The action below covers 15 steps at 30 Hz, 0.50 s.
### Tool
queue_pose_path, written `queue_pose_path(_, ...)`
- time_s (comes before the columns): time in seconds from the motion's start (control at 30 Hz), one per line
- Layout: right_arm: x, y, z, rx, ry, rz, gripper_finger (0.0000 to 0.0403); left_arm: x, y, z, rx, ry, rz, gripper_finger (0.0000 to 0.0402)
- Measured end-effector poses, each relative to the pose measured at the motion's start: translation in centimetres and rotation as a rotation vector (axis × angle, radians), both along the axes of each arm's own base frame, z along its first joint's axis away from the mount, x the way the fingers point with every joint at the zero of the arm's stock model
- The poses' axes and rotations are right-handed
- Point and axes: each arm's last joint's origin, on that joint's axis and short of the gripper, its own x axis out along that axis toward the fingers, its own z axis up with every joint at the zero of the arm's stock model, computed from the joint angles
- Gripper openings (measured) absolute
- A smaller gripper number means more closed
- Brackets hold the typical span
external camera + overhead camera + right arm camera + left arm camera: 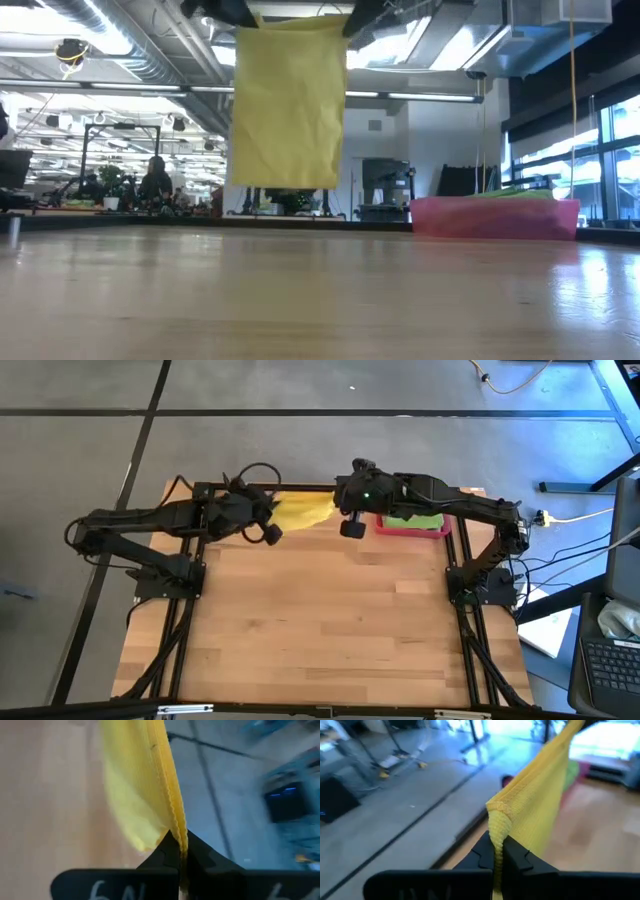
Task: Fold microfiber towels
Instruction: Fold the yellow towel
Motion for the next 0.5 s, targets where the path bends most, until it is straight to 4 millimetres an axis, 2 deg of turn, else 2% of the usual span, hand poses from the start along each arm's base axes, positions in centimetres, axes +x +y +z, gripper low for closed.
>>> queue_pose_path(0.07, -0.1, 0.5, -0.3, 0.069, 0.023, 0.046, 0.0004, 0.0, -0.5, -0.3, -0.031, 0.022, -0.059, 0.0000)
queue_pose_path(0.17, -0.1, 1.4, -1.7, 0.285, 0.071, 0.130, 0.0007, 0.5, -1.5, -1.2, -0.147, 0.056, -0.171, 0.0000)
queue_pose_path(0.3, 0.3, 3.4, -6.4, 0.551, 0.193, 0.197, 0.0010, 1.8, -3.5, -3.9, -0.318, 0.165, -0.219, 0.0000)
queue_pose_path(0.5, 0.3, 8.0, -12.1, 0.770, 0.310, 0.333, 0.0004, 3.3, -7.8, -8.4, -0.566, 0.200, -0.292, 0.0000)
